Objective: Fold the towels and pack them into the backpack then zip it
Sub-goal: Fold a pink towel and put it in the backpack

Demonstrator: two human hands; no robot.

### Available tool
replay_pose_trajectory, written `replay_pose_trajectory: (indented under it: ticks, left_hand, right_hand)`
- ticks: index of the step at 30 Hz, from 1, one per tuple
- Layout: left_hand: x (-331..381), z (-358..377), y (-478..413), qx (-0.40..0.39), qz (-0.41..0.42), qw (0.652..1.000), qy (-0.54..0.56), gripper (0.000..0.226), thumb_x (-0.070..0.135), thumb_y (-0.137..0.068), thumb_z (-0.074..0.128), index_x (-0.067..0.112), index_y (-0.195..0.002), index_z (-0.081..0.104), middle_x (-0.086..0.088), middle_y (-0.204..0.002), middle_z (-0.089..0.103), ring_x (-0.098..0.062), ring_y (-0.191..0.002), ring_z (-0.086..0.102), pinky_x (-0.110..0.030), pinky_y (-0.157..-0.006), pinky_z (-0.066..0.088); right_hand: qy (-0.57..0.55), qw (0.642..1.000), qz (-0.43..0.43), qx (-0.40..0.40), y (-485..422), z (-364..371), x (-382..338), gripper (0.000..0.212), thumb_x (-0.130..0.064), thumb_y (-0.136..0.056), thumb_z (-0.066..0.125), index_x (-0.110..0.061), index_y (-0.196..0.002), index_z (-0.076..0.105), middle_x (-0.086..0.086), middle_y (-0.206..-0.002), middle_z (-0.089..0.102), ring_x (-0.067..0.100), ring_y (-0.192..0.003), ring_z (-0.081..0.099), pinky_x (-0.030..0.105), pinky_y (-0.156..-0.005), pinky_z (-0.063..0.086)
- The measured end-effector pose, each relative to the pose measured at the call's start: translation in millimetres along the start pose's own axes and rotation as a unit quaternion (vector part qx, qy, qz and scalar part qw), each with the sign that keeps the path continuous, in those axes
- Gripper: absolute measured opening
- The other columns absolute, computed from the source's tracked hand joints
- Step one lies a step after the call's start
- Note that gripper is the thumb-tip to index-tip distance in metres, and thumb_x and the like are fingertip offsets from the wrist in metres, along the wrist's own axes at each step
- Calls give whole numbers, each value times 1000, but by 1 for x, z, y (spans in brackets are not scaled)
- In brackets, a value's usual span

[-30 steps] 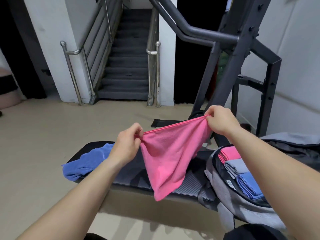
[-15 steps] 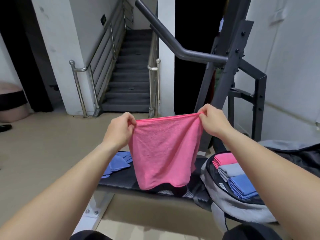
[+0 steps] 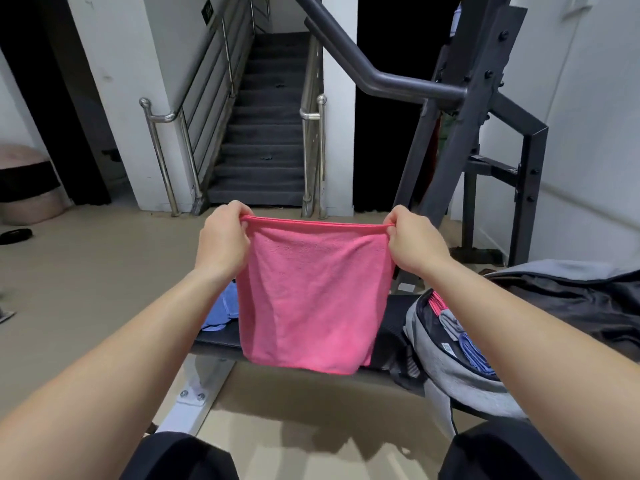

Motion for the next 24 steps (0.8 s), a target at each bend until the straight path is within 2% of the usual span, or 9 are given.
replay_pose_trajectory:
  ticks: [2,4,7,10,12,17,20,24]
  left_hand:
    - [-3,2,0,1,-6,1000,13,19,7,-97,48,18,-103,63,-6,-107,64,-27,-100,59,-39,-87,47]
    - [-7,2,1,-1,-18,1000,23,19,9,-99,47,19,-104,63,-5,-108,64,-27,-102,59,-38,-88,47]
    - [-9,-3,5,-2,-24,999,25,17,11,-99,48,20,-103,62,-5,-108,65,-28,-102,59,-38,-87,47]
    - [-5,-5,10,-8,-14,1000,-10,16,12,-99,47,19,-106,60,-5,-110,64,-32,-101,58,-40,-83,45]
    - [-5,-4,13,-15,-8,999,-35,14,14,-100,48,20,-107,58,-5,-111,64,-34,-102,59,-39,-80,42]
    - [-19,9,19,-61,-53,997,-14,12,19,-99,53,25,-107,60,-6,-112,67,-33,-102,60,-40,-83,47]
    - [-25,24,22,-69,-54,996,-31,12,22,-99,53,26,-109,60,-4,-111,68,-32,-101,61,-41,-82,48]
    - [-46,66,24,-98,-59,990,-82,14,26,-99,53,26,-111,59,-4,-112,68,-34,-103,61,-37,-76,43]
  right_hand:
    - [-43,999,4,-1,1,6,0,12,-16,-103,43,-18,-106,54,1,-97,61,20,-84,56,36,-69,43]
    - [-91,995,18,-37,3,13,2,14,-14,-102,41,-16,-104,55,1,-96,60,21,-88,56,33,-72,39]
    - [-99,992,26,-67,8,14,4,18,-13,-100,42,-16,-105,58,-1,-96,60,22,-93,56,30,-74,36]
    - [-99,994,16,-38,12,5,1,17,-16,-103,40,-16,-110,56,2,-101,59,22,-89,54,32,-75,38]
    - [-111,992,14,-56,14,5,1,17,-15,-103,40,-17,-107,56,3,-101,61,22,-87,59,33,-73,44]
    - [-68,997,-1,-34,17,3,6,20,-19,-105,35,-16,-114,52,9,-102,61,28,-90,57,41,-80,48]
    - [-54,997,7,-63,11,19,17,19,-17,-104,37,-16,-113,54,8,-106,62,25,-91,56,39,-81,47]
    - [2,994,43,-105,1,59,45,16,-24,-103,39,-23,-110,54,4,-104,61,26,-90,56,41,-78,48]
Point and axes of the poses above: each hand's wrist, its own y-axis away from the middle knuckle, its own z-axis out of the palm, x = y × z, the point moved 7 cm from there along -y, towards the middle knuckle
